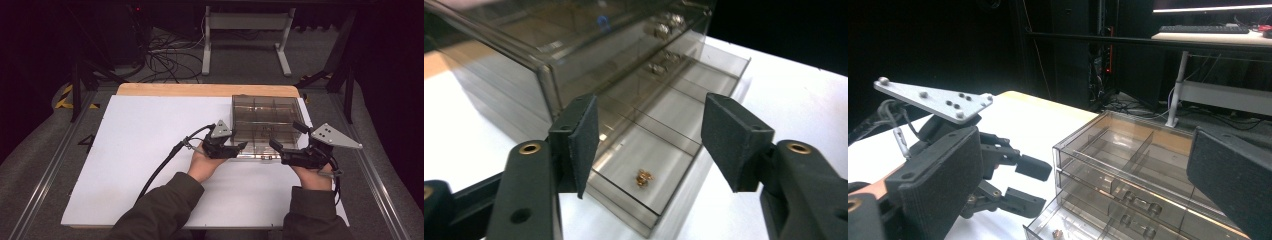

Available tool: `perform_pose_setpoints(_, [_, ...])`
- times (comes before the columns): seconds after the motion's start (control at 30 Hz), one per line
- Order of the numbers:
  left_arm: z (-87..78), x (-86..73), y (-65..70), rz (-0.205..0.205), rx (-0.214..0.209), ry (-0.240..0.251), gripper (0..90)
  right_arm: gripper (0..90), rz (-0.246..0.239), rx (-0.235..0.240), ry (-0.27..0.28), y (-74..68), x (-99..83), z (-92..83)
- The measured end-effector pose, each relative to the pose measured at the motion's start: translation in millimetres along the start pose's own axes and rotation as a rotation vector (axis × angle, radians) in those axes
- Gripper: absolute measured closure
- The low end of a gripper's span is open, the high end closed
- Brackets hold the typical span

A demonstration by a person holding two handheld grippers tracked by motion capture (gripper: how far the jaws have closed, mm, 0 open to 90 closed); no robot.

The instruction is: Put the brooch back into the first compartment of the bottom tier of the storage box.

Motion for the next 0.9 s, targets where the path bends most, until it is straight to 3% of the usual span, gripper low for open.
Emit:
perform_pose_setpoints(0.1, [-6.8, 2.4, -0.3, 0.011, 0.025, 0.027, 38.8, 2.1, -0.003, 0.001, 0.0, -0.1, 0.1, 0.1])
perform_pose_setpoints(0.9, [-44.7, 14.9, -5.6, 0.037, 0.053, 0.068, 21.0, 2.0, 0.003, -0.006, -0.001, -0.6, -1.3, 1.9])
Point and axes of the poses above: each handheld gripper's, and its own axes: z roughly forward along the jaws, x roughly out of its top, y roughly to its right, the point moved 2 cm from there along z, roughly forward along the jaws, and after that the axes turned 7 degrees about y, right-handed, at the moved point
